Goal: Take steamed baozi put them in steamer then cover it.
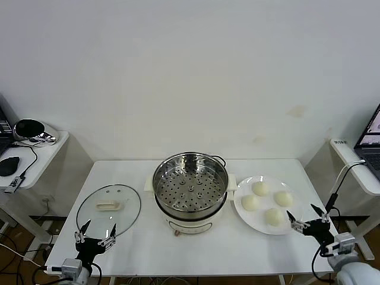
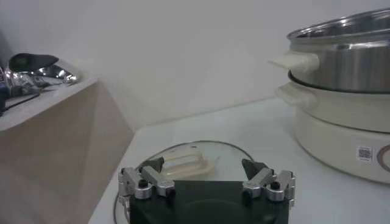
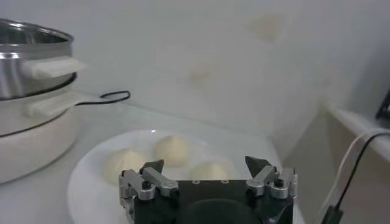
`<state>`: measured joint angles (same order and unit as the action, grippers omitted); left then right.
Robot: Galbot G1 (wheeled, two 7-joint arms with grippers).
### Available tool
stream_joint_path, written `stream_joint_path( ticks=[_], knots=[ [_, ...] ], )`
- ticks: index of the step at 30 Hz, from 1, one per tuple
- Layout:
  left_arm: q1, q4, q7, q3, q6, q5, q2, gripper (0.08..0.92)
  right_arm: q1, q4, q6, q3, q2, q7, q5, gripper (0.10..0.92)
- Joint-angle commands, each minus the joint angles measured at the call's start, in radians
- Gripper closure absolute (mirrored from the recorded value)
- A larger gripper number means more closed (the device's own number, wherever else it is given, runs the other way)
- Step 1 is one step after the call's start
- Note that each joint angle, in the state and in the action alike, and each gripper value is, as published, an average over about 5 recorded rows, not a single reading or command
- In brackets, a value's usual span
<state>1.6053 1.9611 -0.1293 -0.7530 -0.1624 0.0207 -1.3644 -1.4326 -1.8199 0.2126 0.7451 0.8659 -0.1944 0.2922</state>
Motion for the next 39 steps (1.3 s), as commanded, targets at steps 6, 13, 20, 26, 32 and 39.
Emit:
stream_joint_path(
  ticks=[6, 13, 20, 26, 32, 39],
  knots=[
    [0.031, 0.042, -0.001, 0.004, 0.000, -0.027, -0.029, 0.177, 0.320, 0.099, 0.059, -0.144, -0.287, -0.164, -0.174, 0.203],
    [0.060, 0.083, -0.002, 0.008, 0.004, -0.051, -0.052, 0.177, 0.901, 0.371, -0.022, -0.605, -0.361, -0.538, -0.391, 0.203],
    [0.079, 0.106, 0.003, -0.002, 0.007, -0.051, -0.059, 0.177, 1.263, 0.587, -0.165, -0.900, -0.224, -0.927, -0.656, 0.203],
    [0.090, 0.112, 0.004, -0.005, 0.010, -0.056, -0.073, 0.177, 1.438, 0.775, -0.260, -1.115, -0.043, -0.989, -0.777, 0.203],
    [0.101, 0.120, 0.016, -0.016, 0.018, -0.055, -0.086, 0.177, 1.500, 0.915, -0.351, -1.209, 0.076, -1.039, -0.837, 0.203],
    [0.132, 0.133, 0.020, -0.026, 0.024, -0.057, -0.095, 0.177, 1.434, 0.956, -0.352, -1.196, 0.134, -1.047, -0.882, 0.203]
  ],
)
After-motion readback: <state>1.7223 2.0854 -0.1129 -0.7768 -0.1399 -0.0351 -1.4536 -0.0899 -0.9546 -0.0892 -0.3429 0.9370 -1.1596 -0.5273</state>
